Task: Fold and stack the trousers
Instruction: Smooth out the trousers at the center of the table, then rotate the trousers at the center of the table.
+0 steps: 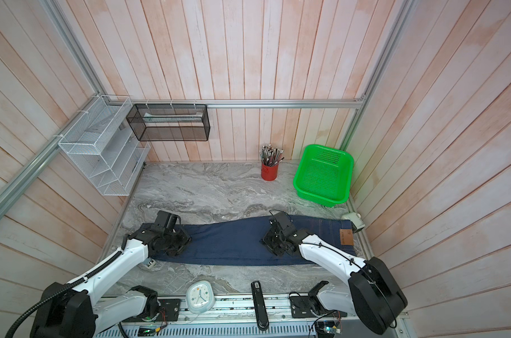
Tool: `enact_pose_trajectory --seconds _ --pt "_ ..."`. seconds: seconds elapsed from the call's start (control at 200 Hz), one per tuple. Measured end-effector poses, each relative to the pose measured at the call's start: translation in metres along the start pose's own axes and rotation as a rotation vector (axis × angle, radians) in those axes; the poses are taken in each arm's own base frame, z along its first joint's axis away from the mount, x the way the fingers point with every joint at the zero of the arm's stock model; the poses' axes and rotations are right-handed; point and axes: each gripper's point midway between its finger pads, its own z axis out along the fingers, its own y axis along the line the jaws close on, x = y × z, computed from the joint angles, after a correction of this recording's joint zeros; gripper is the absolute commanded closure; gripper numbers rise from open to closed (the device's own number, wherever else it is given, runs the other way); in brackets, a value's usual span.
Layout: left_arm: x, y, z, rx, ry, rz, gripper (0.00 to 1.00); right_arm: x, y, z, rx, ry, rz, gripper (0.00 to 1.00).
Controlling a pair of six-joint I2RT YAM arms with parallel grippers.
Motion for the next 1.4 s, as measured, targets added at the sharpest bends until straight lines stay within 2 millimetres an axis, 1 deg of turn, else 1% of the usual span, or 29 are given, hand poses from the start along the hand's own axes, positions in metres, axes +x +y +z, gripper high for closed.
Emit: enact_pose_trajectory --seconds 0.06,0.1,0.125,0.165,0.21,0.25,0.295,0.39,0.45,0.565,0.71,0.825,0.915,1.08,1.135,1.2,1.265,1.335,1.4 --pt "-0.03 -0.015 -0.021 0.031 -0.097 -0.018 0.46 -0.012 0.028 -0.002 -0.035 -0.029 -0.054 0.54" --pt "-0.05 -0.017 -0.033 0.038 -0.158 -0.043 0.46 -0.018 0.042 -0.001 -0.049 -0.044 -0.084 0.54" --pt "-0.061 -0.014 -0.039 0.032 -0.191 -0.055 0.46 -0.022 0.049 0.001 -0.053 -0.05 -0.101 0.54" --pt "-0.079 -0.007 -0.046 0.018 -0.236 -0.085 0.46 -0.026 0.057 0.006 -0.053 -0.052 -0.125 0.54" --pt "-0.092 0.006 -0.049 -0.011 -0.263 -0.114 0.46 -0.029 0.061 0.016 -0.043 -0.048 -0.147 0.55" --pt "-0.101 0.021 -0.047 -0.048 -0.27 -0.14 0.46 -0.03 0.06 0.026 -0.026 -0.035 -0.163 0.55" --pt "-0.107 0.035 -0.044 -0.084 -0.265 -0.161 0.46 -0.028 0.054 0.041 0.002 -0.01 -0.175 0.56" --pt "-0.109 0.058 -0.036 -0.143 -0.236 -0.18 0.46 -0.022 0.031 0.068 0.078 0.05 -0.183 0.56" --pt "-0.108 0.067 -0.034 -0.16 -0.218 -0.184 0.46 -0.018 0.019 0.078 0.109 0.074 -0.186 0.57" --pt "-0.11 0.082 -0.037 -0.179 -0.211 -0.196 0.45 -0.019 0.021 0.079 0.095 0.072 -0.212 0.56" --pt "-0.114 0.101 -0.042 -0.198 -0.216 -0.224 0.45 -0.022 0.019 0.081 0.091 0.064 -0.233 0.56" --pt "-0.117 0.11 -0.042 -0.204 -0.211 -0.228 0.44 -0.033 0.017 0.081 0.061 0.037 -0.228 0.56" --pt "-0.115 0.11 -0.035 -0.201 -0.171 -0.21 0.44 -0.047 0.012 0.078 0.036 -0.002 -0.21 0.56" --pt "-0.109 0.108 -0.011 -0.181 -0.074 -0.178 0.45 -0.081 -0.009 0.064 0.043 -0.094 -0.162 0.56" --pt "-0.107 0.106 -0.004 -0.181 -0.049 -0.161 0.44 -0.09 -0.013 0.06 0.054 -0.119 -0.154 0.56" --pt "-0.104 0.101 0.003 -0.175 -0.018 -0.136 0.44 -0.096 -0.017 0.058 0.064 -0.14 -0.155 0.56" --pt "-0.104 0.093 0.008 -0.165 -0.001 -0.107 0.44 -0.097 -0.018 0.057 0.069 -0.147 -0.162 0.56" --pt "-0.109 0.08 0.01 -0.141 -0.002 -0.079 0.44 -0.097 -0.018 0.057 0.069 -0.148 -0.168 0.55" --pt "-0.118 0.067 0.008 -0.117 -0.02 -0.057 0.44 -0.097 -0.017 0.057 0.069 -0.147 -0.178 0.54"
